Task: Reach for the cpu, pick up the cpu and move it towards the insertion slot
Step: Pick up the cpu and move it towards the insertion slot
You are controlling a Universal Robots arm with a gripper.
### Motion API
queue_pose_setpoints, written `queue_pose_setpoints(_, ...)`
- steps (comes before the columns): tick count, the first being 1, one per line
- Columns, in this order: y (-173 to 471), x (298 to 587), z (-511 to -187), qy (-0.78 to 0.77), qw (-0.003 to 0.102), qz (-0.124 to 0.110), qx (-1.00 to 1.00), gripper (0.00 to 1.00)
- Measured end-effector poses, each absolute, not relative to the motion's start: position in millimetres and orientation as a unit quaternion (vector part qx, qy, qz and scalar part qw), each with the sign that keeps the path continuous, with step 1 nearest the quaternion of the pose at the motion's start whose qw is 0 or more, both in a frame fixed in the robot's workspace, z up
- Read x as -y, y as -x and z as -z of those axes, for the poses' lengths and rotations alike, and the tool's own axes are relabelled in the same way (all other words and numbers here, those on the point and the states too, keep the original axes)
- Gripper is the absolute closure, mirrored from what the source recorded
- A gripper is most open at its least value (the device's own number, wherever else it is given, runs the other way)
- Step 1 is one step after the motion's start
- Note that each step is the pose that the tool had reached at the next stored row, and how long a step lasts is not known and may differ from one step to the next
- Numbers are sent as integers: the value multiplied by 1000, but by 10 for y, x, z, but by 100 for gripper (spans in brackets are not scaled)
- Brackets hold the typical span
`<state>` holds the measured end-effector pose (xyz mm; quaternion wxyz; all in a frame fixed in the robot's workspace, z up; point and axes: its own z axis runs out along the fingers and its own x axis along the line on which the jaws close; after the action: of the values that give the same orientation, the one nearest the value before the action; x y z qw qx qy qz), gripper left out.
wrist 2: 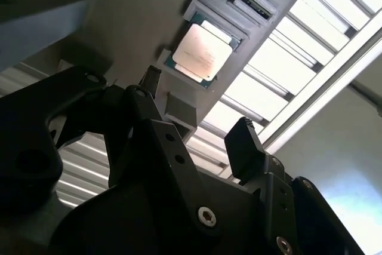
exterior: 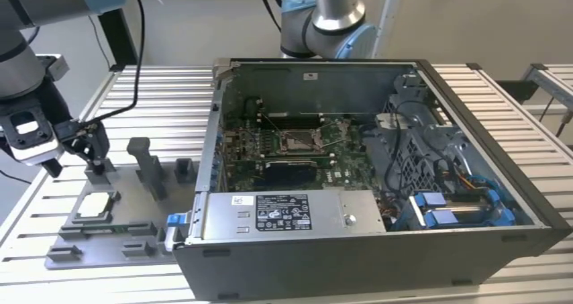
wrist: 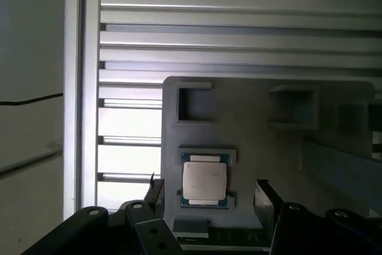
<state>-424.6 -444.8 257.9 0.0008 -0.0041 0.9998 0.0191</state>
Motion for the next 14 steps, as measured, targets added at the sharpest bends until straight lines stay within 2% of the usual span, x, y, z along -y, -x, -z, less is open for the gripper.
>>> queue_pose_setpoints(14, 4241, 4529, -2395, 1, 1, -19, -1000, 0)
